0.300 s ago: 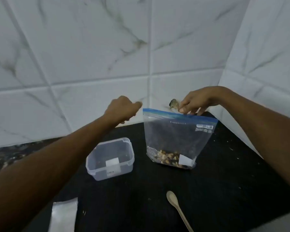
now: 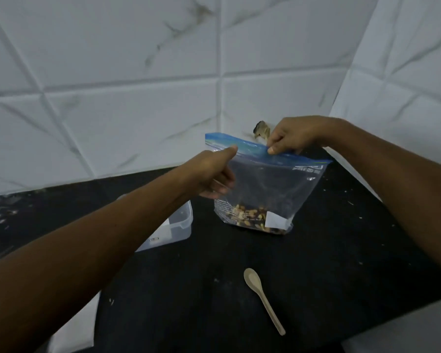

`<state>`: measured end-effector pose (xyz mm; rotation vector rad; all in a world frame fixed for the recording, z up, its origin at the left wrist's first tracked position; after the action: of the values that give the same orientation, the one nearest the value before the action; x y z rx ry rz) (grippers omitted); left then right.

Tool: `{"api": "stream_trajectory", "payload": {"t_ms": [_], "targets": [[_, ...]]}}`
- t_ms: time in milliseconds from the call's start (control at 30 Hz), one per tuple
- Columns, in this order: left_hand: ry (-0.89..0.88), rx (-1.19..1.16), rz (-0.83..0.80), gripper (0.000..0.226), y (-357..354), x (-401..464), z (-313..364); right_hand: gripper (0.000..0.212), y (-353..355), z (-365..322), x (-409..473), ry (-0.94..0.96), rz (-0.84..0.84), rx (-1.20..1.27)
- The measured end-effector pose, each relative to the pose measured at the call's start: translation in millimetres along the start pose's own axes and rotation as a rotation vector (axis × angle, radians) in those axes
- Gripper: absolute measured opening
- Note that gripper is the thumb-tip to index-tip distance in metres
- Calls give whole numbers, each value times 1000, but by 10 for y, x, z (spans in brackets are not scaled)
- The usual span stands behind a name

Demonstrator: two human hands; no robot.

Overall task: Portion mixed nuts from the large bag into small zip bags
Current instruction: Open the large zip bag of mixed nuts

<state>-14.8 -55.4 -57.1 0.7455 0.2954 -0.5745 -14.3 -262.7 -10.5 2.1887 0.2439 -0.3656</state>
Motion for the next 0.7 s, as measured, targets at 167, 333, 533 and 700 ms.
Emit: {"api": "stream_trajectory", "payload": {"t_ms": [167, 333, 533, 700], "targets": [[17, -212, -12, 68, -218, 105, 46, 10, -144, 73, 108, -21, -17, 123], [15, -352, 63, 47, -368, 188, 133, 12, -260, 41, 87, -56, -84, 343], [-34, -465, 156, 11, -413, 214, 137, 15, -294, 15, -30, -109, -3, 517], [-163, -471, 179, 15, -448, 306, 25, 12, -388, 9, -75, 18, 82, 481]]}}
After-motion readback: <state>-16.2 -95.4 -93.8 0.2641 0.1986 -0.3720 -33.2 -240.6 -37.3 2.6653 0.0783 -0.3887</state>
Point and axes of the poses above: each hand's wrist, its own x-axis towards the middle knuckle, its own y-axis out of the back of the hand, z = x × y, the point moved 2 cm from there along x, towards the middle knuckle, and after that the axes turned 15 degrees about x, right-handed, at the moved point
